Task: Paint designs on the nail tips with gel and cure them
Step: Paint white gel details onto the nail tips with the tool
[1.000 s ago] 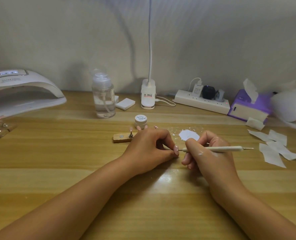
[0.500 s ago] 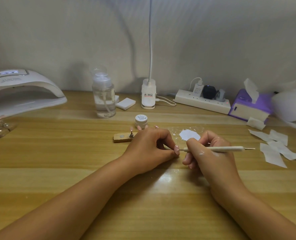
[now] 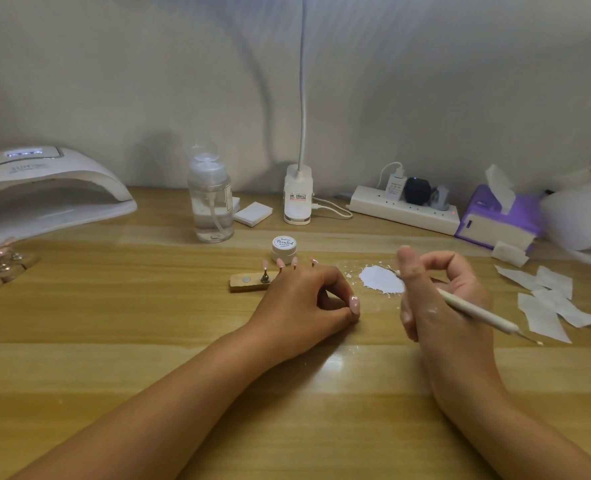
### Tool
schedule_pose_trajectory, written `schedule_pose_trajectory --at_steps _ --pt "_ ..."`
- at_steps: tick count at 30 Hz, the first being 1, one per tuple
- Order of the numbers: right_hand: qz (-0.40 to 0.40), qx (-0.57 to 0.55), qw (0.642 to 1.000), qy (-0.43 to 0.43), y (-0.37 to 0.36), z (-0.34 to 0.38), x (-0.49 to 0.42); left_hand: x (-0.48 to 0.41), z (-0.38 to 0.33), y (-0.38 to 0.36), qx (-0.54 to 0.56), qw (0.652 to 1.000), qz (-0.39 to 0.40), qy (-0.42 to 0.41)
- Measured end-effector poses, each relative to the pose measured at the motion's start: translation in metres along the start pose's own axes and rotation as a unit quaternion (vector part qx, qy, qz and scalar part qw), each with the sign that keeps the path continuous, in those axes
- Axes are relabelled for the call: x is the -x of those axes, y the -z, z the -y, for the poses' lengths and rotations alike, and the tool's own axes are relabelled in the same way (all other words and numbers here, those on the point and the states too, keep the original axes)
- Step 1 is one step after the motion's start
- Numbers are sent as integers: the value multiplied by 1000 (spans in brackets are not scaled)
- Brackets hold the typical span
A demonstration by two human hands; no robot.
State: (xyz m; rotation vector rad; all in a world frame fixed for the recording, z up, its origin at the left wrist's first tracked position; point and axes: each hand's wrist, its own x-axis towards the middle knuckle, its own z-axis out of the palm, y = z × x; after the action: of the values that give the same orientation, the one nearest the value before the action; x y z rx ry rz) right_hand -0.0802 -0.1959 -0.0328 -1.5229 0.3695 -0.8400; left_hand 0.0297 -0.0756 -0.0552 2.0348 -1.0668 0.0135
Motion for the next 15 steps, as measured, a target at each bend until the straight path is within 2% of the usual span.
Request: schedule_pose_trajectory --at_steps 3,6,10,12,15 --pt "37 96 990 94 -2 12 -20 1 0 0 -4 1000 -6 -8" --pt "132 224 958 120 -24 22 -60 2 0 -2 -24 999 -10 -22" --pt "288 438 846 95 -72 25 -108 4 0 -2 -33 999 -11 -20" --pt "349 484 800 60 -93 21 -120 5 0 -3 -44 999 -10 -14" --pt "390 532 749 65 -115 12 -124 4 1 -4 -67 997 -21 -10"
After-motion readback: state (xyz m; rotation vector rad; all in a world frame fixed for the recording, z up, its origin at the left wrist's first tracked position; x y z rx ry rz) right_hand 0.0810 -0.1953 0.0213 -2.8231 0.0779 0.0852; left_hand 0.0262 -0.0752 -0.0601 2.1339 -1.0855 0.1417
